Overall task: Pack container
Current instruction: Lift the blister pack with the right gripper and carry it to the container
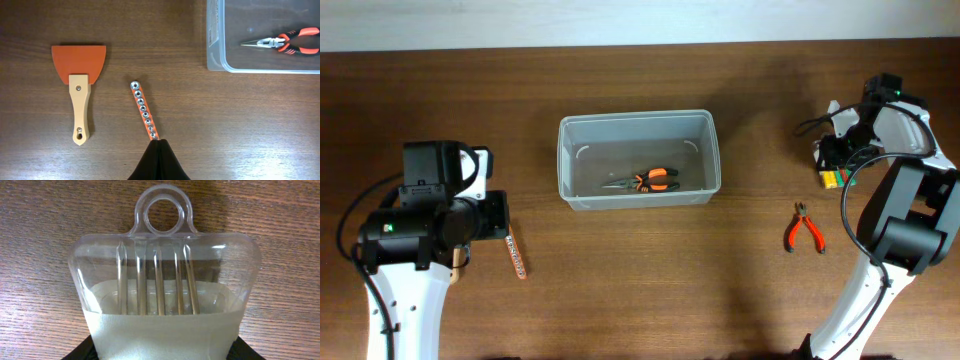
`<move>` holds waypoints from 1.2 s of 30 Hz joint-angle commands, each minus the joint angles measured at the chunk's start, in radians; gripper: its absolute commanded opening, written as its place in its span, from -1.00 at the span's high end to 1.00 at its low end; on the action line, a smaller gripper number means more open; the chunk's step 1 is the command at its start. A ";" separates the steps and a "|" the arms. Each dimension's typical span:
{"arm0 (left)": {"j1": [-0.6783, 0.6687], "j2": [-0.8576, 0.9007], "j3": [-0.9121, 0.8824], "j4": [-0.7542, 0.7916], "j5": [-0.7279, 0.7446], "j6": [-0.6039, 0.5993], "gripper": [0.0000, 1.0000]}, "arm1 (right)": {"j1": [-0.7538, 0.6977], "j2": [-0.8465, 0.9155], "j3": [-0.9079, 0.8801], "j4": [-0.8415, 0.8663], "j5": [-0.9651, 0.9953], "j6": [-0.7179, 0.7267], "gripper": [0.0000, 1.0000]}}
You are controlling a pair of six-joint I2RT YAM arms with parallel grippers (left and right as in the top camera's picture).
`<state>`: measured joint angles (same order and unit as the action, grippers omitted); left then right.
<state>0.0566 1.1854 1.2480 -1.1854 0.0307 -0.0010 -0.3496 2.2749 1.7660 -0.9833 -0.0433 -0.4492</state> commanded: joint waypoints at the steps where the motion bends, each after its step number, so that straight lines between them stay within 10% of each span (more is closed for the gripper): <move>1: 0.005 -0.006 0.002 -0.001 0.008 -0.006 0.95 | 0.003 0.020 -0.003 -0.005 -0.040 0.013 0.16; 21: 0.005 -0.006 0.002 0.000 0.007 -0.006 0.95 | 0.062 -0.085 0.295 -0.231 -0.143 0.020 0.53; 30: 0.005 -0.006 0.002 0.000 0.007 -0.006 0.95 | 0.346 -0.168 0.710 -0.468 -0.240 -0.121 0.83; 36: 0.005 -0.006 0.002 -0.001 0.007 -0.006 0.95 | 0.578 -0.173 0.774 -0.532 -0.234 -0.334 0.53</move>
<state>0.0566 1.1854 1.2480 -1.1854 0.0307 -0.0006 0.1677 2.1044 2.5385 -1.4933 -0.2543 -0.6403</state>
